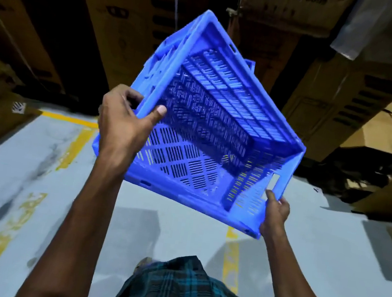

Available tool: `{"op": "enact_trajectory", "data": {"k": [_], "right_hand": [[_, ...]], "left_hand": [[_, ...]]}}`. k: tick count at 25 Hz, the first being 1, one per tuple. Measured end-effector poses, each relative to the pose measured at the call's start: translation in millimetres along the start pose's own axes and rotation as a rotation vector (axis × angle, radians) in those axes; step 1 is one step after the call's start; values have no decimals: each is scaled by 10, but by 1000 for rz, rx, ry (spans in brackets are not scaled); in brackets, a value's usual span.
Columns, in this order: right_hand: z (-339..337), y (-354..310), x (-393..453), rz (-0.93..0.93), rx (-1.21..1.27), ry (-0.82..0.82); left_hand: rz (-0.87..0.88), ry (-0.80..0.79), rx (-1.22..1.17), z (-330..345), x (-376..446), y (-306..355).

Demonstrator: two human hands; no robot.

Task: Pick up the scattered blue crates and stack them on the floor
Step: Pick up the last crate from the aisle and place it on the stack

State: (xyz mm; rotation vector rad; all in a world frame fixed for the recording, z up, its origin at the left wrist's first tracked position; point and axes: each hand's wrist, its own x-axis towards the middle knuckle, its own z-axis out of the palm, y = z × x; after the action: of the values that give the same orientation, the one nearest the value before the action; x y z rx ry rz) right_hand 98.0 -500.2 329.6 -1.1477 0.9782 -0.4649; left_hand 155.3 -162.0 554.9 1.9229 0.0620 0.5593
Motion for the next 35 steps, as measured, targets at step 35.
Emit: {"op": "enact_trajectory", "data": {"k": [35], "right_hand": [[4198, -3002, 1853, -407, -342, 439]], "left_hand": [[-449, -69, 49, 1991, 5087, -1578]]}}
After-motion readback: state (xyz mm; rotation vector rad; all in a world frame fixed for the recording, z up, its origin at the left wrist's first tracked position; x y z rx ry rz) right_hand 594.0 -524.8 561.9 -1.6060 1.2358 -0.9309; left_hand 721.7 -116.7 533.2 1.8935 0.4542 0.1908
